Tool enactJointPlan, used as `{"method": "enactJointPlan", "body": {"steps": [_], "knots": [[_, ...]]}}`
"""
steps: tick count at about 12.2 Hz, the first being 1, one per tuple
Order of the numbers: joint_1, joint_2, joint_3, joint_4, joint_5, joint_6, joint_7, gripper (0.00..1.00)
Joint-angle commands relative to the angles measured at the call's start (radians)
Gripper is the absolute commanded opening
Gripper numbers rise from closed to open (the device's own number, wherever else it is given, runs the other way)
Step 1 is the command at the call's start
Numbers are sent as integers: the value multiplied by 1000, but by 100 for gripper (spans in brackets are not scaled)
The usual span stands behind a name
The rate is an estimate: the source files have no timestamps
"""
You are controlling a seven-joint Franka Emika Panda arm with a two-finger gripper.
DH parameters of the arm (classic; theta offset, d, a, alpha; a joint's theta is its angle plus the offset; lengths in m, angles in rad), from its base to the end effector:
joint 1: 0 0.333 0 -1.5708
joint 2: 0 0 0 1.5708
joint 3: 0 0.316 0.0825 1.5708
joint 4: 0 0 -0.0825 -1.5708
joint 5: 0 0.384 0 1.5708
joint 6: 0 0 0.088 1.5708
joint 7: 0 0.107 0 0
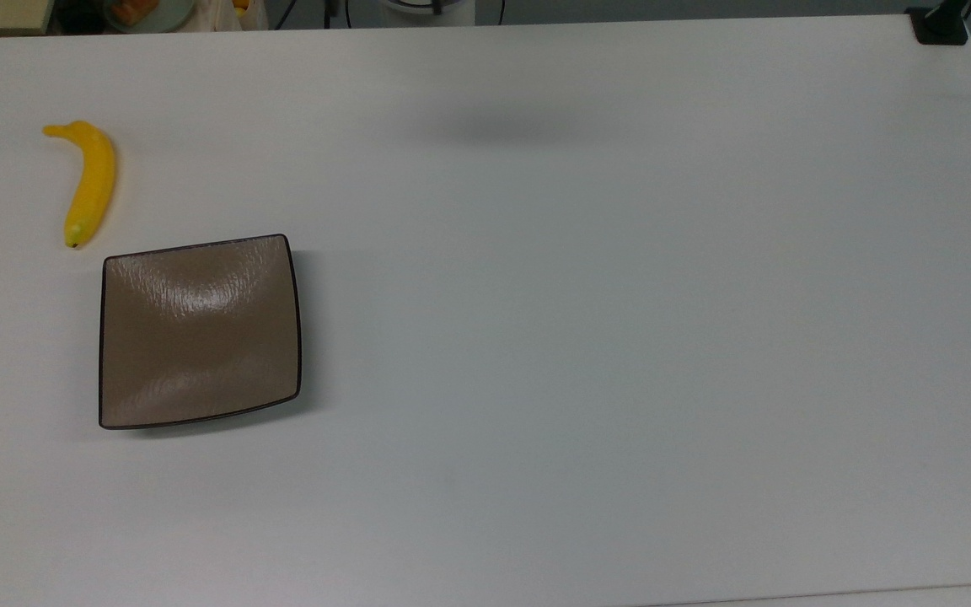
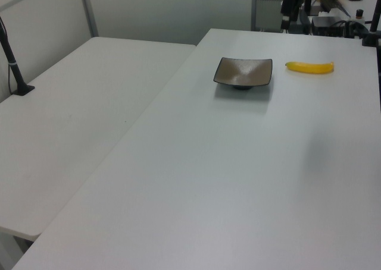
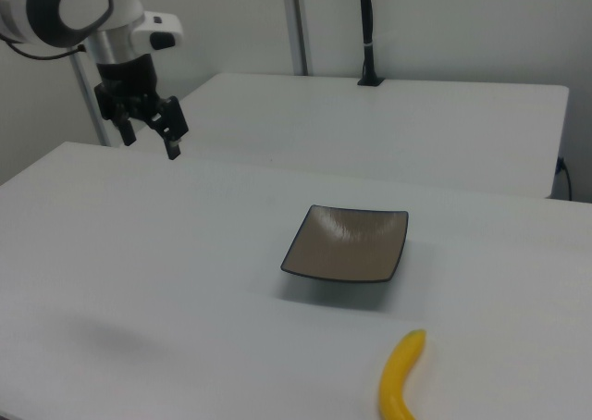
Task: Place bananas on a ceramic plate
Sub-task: 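Move the gripper over the yellow banana and lower toward it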
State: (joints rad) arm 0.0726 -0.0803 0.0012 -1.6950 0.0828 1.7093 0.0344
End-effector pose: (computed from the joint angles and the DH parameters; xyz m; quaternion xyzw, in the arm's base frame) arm 0.5398 0.0477 0.6223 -0.9979 -0.0159 -0.0449 0.0437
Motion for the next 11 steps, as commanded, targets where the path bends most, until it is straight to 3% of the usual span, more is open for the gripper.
{"method": "enactJointPlan", "body": {"steps": [1,8,9,11], "knots": [[9,16,10,-31,-5,26,4,100],[9,17,10,-31,-5,24,-26,100],[6,17,10,-32,-5,24,-75,100],[-22,14,10,-49,-32,23,-347,100]]}}
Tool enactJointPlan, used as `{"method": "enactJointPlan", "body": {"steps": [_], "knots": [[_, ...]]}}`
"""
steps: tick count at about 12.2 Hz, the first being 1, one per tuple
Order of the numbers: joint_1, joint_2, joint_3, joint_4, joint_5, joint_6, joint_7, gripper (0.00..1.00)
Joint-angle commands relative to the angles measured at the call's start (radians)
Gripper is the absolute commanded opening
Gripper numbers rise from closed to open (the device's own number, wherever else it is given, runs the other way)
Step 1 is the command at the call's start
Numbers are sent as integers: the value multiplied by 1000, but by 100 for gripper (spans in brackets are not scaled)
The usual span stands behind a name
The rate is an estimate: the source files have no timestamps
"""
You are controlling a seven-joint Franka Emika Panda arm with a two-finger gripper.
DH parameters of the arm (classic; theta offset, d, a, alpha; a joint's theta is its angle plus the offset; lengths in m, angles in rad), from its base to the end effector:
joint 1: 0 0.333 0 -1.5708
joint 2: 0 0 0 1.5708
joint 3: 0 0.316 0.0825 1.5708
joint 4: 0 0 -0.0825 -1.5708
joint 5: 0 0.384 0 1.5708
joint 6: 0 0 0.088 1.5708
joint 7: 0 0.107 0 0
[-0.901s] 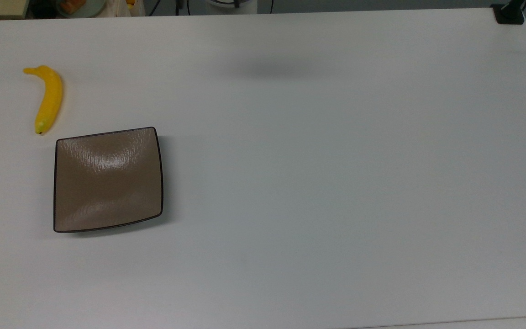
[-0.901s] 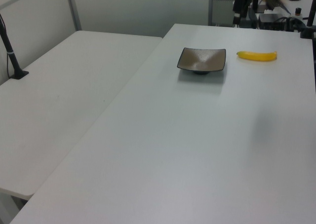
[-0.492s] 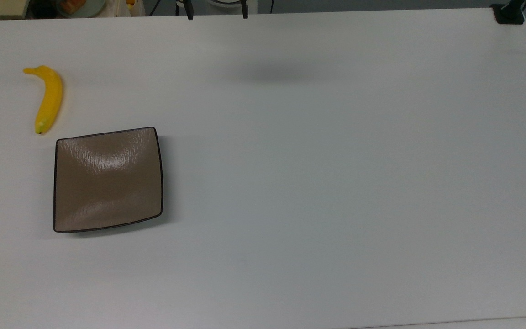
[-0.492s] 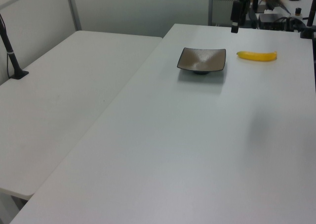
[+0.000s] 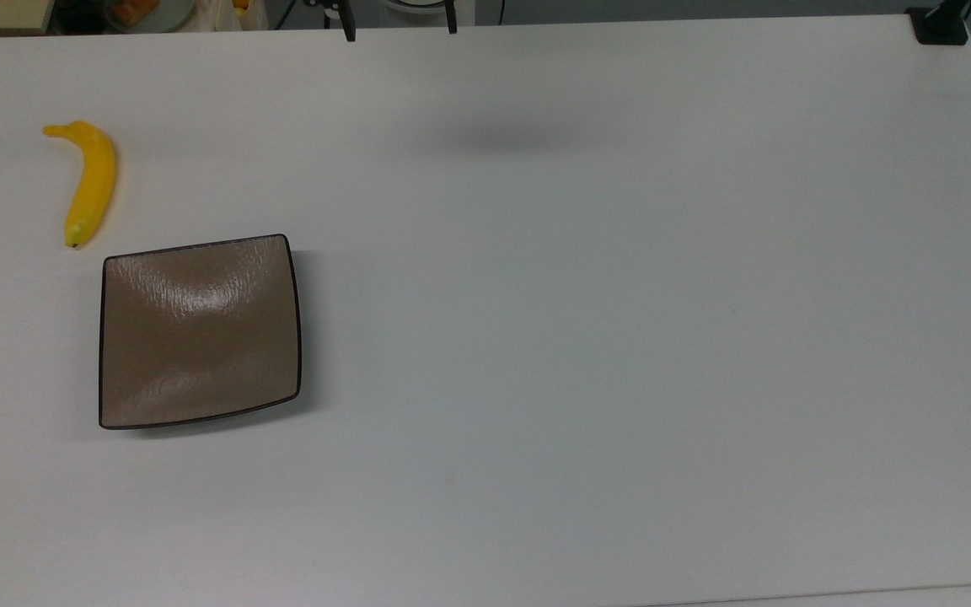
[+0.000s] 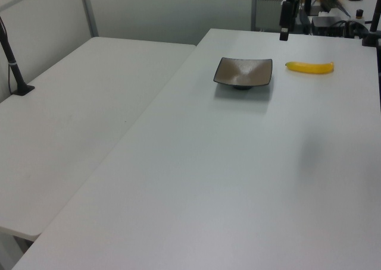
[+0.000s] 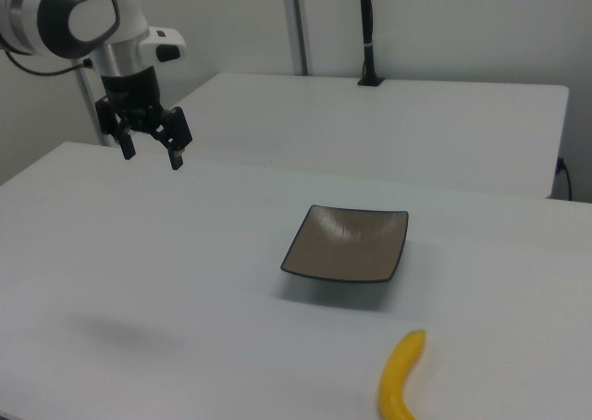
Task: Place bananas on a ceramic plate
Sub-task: 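Move the gripper over the yellow banana and lower toward it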
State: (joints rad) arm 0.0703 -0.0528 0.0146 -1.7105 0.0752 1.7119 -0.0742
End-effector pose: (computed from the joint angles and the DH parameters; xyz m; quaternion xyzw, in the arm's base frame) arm 0.5465 0.0538 0.6000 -0.9961 -0.0751 -0.0269 0.0371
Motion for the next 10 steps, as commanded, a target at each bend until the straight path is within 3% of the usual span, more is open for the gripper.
{"method": "enactJointPlan", "body": {"steps": [1,3,10], "knots": [[-49,-12,-4,-32,-25,22,-325,100],[-114,-10,-4,-31,-26,23,-447,100],[-385,89,-24,15,-37,147,-538,100]]}}
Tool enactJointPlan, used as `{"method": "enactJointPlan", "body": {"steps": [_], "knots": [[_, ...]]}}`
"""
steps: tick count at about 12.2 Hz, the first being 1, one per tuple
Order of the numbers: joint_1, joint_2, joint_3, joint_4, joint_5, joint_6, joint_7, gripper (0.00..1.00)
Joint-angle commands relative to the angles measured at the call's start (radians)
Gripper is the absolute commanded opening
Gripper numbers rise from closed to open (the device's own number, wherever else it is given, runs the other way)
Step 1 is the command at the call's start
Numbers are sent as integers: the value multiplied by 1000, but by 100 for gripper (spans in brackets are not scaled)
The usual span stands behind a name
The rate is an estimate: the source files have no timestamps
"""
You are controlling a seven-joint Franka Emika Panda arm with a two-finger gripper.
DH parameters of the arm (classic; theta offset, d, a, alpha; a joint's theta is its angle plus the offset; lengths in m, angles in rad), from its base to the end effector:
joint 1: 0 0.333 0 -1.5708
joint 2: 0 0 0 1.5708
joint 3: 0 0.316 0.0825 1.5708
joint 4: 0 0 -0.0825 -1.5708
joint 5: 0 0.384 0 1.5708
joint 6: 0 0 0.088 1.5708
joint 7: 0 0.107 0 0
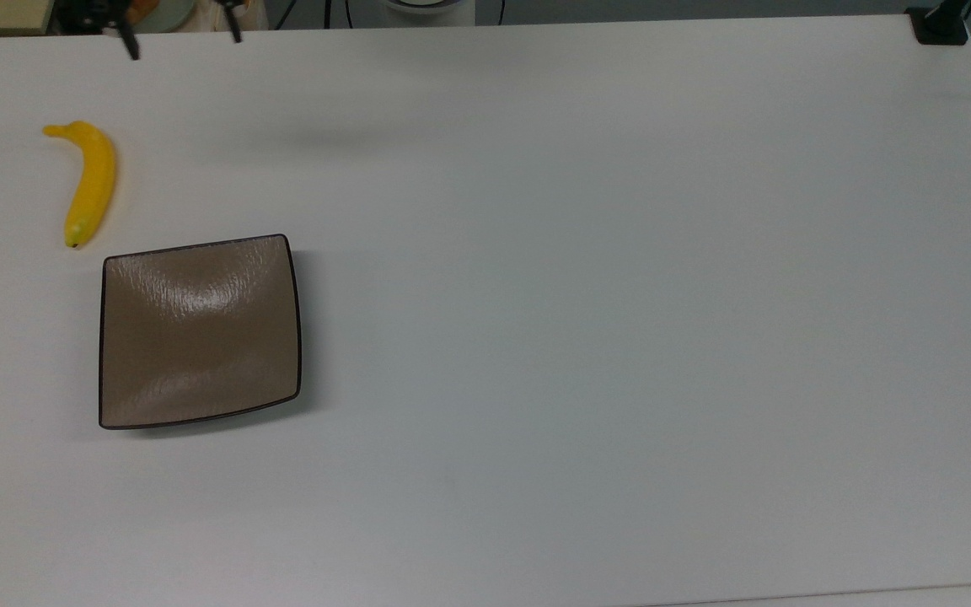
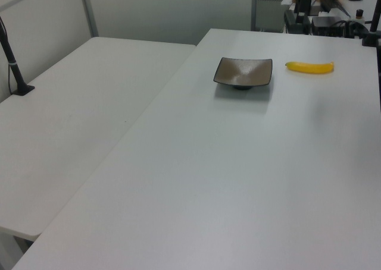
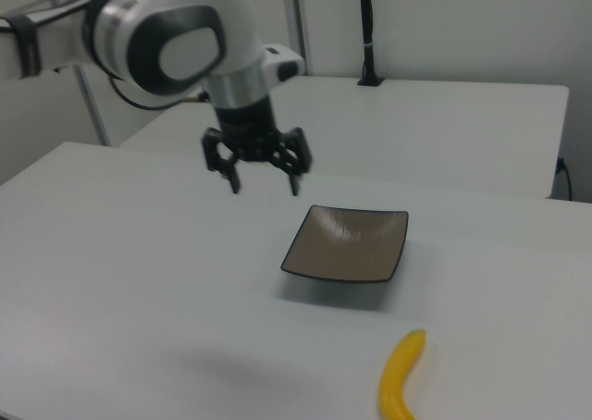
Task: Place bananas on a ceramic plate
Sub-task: 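Move the gripper over the yellow banana and lower toward it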
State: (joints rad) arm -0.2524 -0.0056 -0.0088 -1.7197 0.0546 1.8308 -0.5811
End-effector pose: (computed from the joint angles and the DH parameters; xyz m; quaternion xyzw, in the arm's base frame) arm 0.5542 -0.1436 0.5804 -0.9861 -0.1535 -0.0641 0.0006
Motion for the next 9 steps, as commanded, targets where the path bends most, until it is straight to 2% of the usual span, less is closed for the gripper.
{"method": "enactJointPlan", "body": {"steps": [1,3,5,7,9], "knots": [[-86,79,-2,75,-16,19,-37,100],[-123,162,-14,145,-30,-8,-45,100],[-137,238,-16,182,-103,-10,-60,100],[-165,315,-16,192,-122,7,-62,100],[-183,346,-16,190,-154,13,-65,100]]}}
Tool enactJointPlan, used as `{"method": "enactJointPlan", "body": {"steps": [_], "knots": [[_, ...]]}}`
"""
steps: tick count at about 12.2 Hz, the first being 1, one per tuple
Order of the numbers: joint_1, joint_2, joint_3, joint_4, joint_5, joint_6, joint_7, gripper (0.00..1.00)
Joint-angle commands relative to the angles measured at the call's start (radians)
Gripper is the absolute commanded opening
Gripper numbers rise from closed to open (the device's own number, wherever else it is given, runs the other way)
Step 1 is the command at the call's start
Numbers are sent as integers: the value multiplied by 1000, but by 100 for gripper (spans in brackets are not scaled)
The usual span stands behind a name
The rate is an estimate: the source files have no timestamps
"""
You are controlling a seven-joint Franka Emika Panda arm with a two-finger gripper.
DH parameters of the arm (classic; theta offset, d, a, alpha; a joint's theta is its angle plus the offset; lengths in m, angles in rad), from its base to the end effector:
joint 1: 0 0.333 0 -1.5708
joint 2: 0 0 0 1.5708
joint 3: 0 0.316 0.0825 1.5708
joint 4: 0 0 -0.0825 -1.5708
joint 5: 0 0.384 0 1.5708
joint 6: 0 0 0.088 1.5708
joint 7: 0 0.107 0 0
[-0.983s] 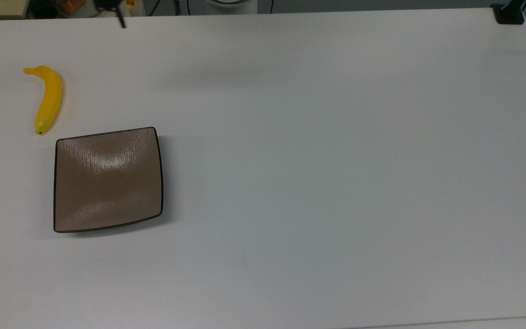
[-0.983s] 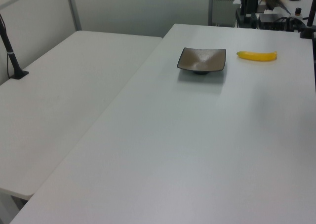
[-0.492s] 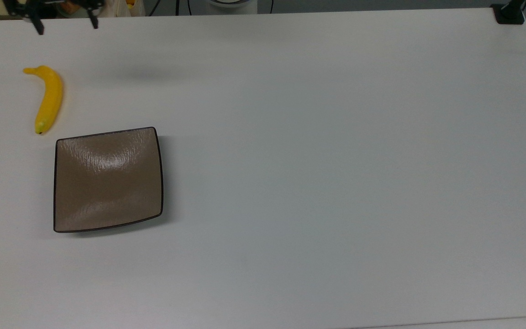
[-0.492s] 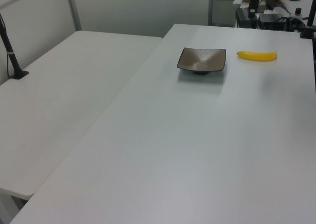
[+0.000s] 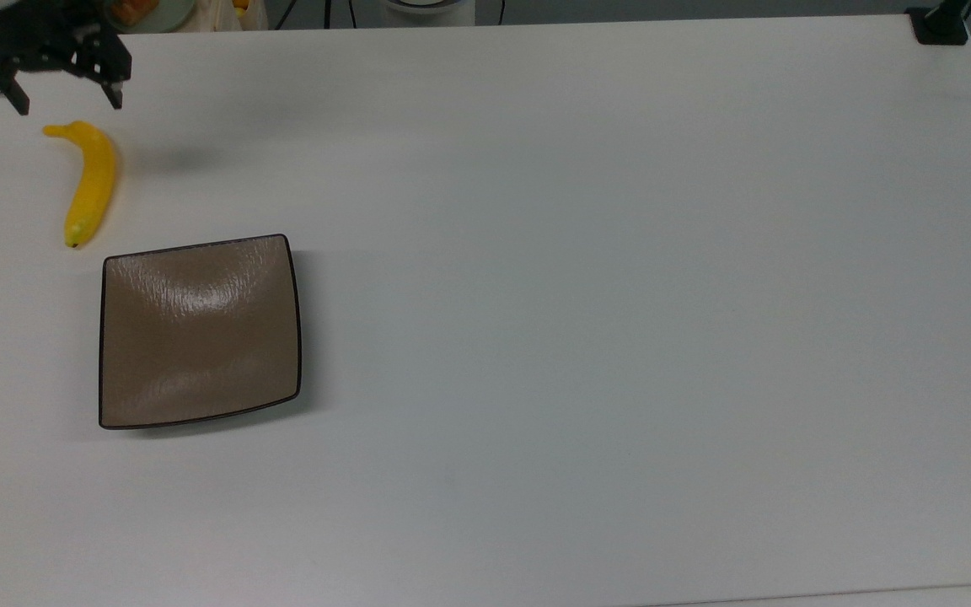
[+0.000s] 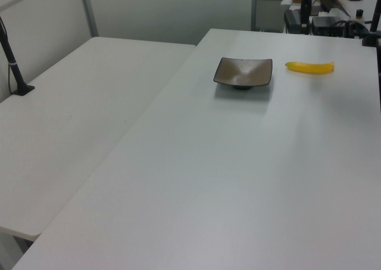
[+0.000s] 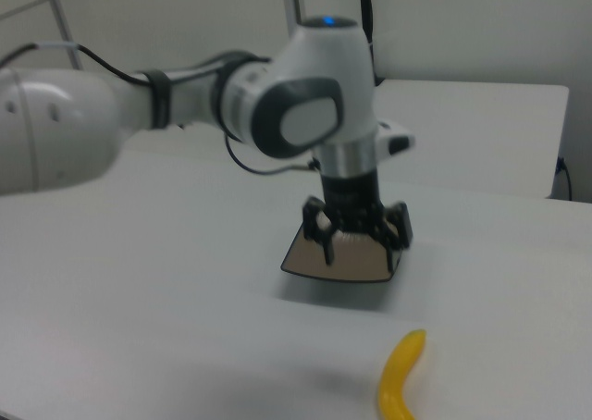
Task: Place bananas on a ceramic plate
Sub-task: 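Move the gripper over the yellow banana and lower toward it, then close the gripper around the middle of the yellow banana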
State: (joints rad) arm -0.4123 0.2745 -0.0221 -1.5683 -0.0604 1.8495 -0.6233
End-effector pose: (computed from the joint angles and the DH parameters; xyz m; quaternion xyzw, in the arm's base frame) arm 0.5845 -0.2748 0.4849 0.9942 0.1028 -0.0133 0.0294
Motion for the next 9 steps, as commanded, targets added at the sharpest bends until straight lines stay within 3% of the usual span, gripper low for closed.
{"method": "enactJointPlan", "body": {"steps": [1,9], "knots": [[-29,78,-2,36,-45,23,-22,100],[-52,164,-15,-67,-47,229,-7,100]]}}
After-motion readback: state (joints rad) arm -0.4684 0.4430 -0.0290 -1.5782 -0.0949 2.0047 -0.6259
